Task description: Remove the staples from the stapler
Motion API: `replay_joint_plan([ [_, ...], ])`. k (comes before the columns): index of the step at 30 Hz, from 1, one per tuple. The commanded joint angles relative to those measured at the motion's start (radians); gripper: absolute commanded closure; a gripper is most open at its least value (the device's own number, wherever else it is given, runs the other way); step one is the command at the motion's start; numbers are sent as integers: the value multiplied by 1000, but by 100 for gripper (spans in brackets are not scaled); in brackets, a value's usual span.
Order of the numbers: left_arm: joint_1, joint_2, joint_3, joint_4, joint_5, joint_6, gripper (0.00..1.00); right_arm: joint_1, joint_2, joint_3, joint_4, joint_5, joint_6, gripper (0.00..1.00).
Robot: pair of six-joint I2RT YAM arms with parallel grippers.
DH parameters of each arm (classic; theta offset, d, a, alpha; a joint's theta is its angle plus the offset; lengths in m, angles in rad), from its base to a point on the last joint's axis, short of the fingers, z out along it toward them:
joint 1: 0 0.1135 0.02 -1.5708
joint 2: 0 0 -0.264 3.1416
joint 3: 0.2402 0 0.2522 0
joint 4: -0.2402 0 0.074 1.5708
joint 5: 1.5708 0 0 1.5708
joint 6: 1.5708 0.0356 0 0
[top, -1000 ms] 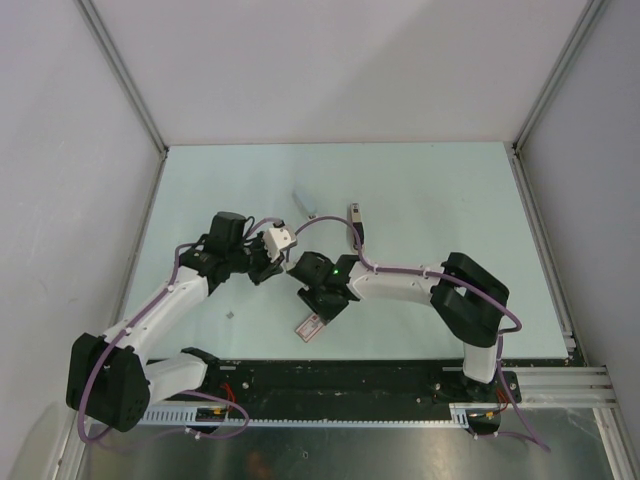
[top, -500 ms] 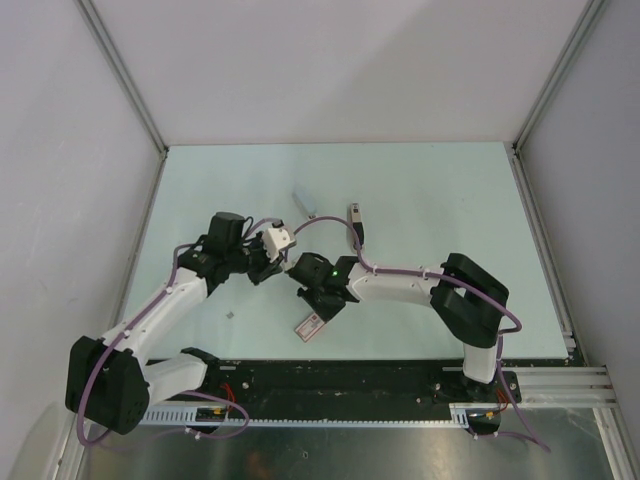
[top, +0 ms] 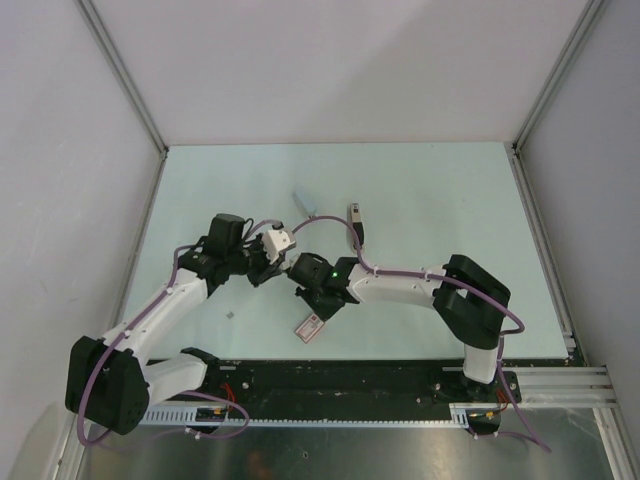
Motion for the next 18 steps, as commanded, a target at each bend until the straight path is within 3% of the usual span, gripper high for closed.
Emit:
replay_joint_plan([
  [1, 6, -29, -8, 3, 41, -11, 71, 5, -51, 39, 29, 24, 3, 79],
  [18, 5, -34, -6, 1, 33, -11, 71, -3, -18, 37, 32, 7, -4, 79],
])
